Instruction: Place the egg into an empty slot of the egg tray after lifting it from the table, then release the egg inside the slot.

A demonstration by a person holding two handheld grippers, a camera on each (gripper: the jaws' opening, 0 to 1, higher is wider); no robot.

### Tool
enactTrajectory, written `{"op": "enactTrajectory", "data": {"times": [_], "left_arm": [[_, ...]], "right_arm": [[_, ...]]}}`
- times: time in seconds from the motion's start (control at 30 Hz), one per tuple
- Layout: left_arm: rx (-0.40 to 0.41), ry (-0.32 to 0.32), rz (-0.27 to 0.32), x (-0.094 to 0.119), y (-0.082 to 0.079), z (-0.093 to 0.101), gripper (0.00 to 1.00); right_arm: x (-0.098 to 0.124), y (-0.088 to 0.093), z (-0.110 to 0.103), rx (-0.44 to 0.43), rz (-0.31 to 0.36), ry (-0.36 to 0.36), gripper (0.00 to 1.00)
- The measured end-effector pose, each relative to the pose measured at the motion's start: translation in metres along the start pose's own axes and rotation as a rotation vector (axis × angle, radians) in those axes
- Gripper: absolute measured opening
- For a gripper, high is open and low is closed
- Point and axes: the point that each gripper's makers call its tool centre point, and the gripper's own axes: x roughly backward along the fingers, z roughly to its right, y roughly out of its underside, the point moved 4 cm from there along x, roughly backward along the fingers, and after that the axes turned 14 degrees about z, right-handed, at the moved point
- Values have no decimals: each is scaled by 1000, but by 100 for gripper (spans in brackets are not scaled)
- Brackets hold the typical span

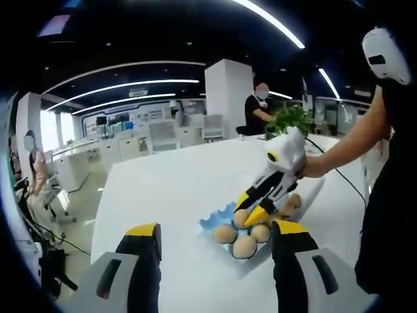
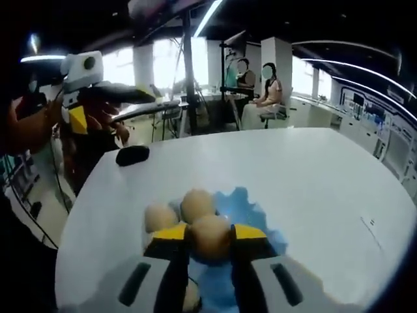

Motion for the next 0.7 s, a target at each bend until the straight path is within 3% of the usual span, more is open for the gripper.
{"op": "enactTrajectory", "data": {"times": [0.43, 0.7], "left_arm": [[-1, 3, 2, -1, -1, -1, 69], [-6, 8, 3, -2, -3, 0, 69]], "right_arm": [[-1, 4, 1, 0, -2, 4, 25], [-1, 5, 0, 46, 11, -17, 26]]}}
